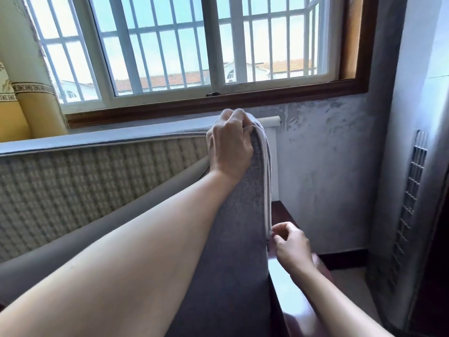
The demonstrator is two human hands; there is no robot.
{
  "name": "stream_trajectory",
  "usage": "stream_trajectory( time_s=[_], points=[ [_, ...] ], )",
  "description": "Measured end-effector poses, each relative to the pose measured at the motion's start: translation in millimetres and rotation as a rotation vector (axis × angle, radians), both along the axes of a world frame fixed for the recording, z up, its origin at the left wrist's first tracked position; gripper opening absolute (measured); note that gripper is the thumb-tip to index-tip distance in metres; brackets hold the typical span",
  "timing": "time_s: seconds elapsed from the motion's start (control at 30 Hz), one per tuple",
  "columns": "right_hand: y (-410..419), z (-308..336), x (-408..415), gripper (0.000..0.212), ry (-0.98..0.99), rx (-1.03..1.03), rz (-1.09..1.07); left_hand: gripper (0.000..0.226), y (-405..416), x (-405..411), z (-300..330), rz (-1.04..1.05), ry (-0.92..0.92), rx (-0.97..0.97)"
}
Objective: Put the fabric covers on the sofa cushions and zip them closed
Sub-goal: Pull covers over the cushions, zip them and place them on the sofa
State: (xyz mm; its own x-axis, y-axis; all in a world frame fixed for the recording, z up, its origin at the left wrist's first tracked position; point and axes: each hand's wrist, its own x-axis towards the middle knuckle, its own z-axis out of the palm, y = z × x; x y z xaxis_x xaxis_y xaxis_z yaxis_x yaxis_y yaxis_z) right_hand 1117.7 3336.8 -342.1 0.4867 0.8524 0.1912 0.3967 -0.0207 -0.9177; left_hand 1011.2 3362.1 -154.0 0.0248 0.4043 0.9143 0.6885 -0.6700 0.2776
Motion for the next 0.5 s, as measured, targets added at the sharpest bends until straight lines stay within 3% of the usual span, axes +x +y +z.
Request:
stream_trajectory(
  time_s=[0.23, 0.5],
  points=[
    [4, -14, -4, 0.013, 0.028, -0.052, 0.011, 0.005, 1, 1, -1, 0.0, -0.022, 0.005],
    [11, -7, -4, 0.008, -0.108, -0.181, 0.012, 0.004, 2, 2, -2, -0.022, -0.007, 0.008]
  ],
)
